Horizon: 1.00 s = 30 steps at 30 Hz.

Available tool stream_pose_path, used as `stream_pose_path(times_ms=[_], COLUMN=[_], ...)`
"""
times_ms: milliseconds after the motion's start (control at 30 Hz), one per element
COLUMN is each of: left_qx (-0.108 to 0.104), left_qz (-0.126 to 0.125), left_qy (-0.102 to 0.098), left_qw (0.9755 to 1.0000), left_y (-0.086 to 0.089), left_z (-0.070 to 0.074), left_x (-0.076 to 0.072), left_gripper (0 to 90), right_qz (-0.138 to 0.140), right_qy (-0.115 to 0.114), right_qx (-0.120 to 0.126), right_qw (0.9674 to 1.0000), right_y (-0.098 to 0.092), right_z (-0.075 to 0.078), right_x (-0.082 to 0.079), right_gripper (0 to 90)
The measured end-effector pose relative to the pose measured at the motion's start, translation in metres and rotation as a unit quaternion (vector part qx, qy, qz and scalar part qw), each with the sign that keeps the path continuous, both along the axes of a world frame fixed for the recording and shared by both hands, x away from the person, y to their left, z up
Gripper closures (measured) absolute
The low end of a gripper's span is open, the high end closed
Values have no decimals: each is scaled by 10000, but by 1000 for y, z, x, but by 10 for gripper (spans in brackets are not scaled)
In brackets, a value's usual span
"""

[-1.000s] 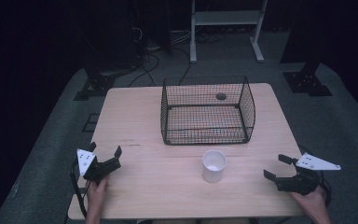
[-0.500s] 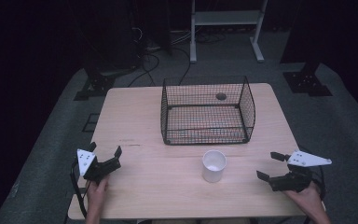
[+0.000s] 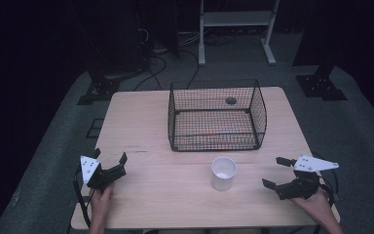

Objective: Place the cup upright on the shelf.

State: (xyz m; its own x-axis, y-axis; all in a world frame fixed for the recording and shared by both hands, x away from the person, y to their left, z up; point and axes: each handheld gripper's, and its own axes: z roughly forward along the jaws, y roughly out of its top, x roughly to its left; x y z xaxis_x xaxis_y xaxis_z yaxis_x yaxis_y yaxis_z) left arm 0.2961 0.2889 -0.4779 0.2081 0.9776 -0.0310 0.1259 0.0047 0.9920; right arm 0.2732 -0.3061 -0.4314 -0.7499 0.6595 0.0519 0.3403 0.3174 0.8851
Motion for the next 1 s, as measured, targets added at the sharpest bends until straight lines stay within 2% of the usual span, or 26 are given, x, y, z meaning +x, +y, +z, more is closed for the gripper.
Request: stream_pose_path(times_ms=[200,467,800,1000], left_qx=[-1,-6,-11,-17], left_qz=[-5,-2,-5,-9], left_qy=[-3,-3,-6,-8], left_qw=[10000,10000,10000,10000], left_y=[0,0,0,0], left_z=[0,0,0,0], left_x=[0,0,0,0], left_gripper=[0,0,0,0], right_qz=[176,269,563,669], right_qy=[37,67,7,39], right_qx=[-50,-56,-165,-212], right_qw=[9998,9996,9983,9975], right_y=[11,16,33,41], right_z=[2,2,16,16], right_x=[4,6,8,10], right_gripper=[25,25,24,24])
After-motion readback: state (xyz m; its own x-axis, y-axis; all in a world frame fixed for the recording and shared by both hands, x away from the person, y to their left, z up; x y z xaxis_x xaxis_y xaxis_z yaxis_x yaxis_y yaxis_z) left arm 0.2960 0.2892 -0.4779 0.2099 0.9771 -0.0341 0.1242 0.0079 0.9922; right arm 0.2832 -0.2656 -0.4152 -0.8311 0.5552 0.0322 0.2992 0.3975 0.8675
